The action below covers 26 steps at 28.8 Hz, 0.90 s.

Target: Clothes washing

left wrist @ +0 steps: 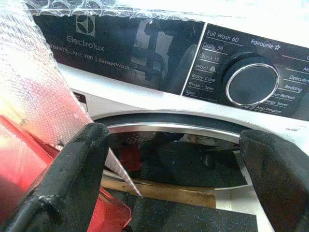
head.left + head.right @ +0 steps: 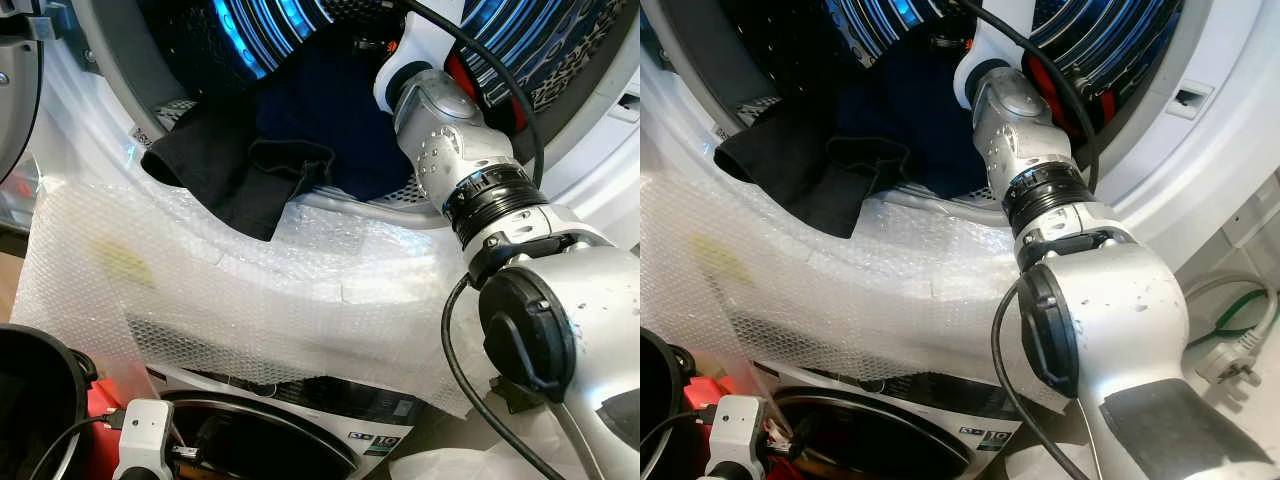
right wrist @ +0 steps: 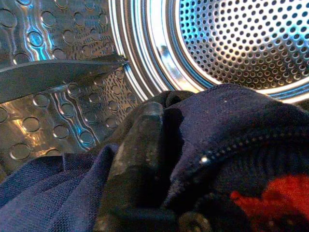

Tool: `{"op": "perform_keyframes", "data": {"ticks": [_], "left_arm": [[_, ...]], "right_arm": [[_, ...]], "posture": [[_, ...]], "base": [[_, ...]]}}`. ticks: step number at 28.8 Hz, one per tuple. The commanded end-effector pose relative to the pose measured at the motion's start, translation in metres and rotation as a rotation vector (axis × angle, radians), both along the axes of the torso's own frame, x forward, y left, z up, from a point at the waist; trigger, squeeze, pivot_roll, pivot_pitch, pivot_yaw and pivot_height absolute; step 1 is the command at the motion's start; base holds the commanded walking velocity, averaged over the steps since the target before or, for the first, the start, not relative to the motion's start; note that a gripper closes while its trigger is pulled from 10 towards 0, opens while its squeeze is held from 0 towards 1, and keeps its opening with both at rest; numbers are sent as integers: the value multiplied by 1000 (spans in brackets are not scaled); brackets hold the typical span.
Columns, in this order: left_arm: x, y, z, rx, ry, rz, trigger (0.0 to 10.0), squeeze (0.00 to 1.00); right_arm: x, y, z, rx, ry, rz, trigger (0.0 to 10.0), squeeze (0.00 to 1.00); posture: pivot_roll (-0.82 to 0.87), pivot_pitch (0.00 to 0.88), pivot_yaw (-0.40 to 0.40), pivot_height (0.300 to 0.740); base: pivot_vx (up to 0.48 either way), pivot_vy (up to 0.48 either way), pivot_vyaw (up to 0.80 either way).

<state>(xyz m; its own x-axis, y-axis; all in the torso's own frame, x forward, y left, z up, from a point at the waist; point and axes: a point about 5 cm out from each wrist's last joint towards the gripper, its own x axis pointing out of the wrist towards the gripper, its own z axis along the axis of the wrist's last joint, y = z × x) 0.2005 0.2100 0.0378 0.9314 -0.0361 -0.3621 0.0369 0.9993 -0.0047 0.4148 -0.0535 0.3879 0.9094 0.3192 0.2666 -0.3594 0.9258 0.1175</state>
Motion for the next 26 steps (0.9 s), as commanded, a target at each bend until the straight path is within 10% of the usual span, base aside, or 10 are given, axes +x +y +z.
{"op": "perform_keyframes", "data": {"ticks": [1,21,23,24,25,26], "left_arm": [[-1,-5,-5,10,19,-16,10000,0],[2,-8,-7,1,25,-29,10000,0],[3,-9,-8,0,26,-30,10000,0],[3,-10,-8,-1,27,-37,10000,0],[3,-10,-8,-1,27,-37,10000,0],[4,-11,-9,-2,28,-39,10000,0]], "right_arm": [[-1,-4,8,16,-23,0,10000,1000],[-2,-26,11,17,-42,111,10000,1000],[-1,-34,9,6,-38,93,10000,812],[0,-44,6,9,-29,73,10000,227],[0,-44,6,9,-29,73,10000,227],[0,-49,5,18,-25,64,10000,0]], "posture": [[202,72,-170,740],[156,71,-160,740],[153,68,-161,740],[147,66,-161,740],[147,66,-161,740],[147,66,-161,740]], "base": [[0,0,0],[0,0,0],[0,0,0],[0,0,0],[0,0,0],[0,0,0]]}}
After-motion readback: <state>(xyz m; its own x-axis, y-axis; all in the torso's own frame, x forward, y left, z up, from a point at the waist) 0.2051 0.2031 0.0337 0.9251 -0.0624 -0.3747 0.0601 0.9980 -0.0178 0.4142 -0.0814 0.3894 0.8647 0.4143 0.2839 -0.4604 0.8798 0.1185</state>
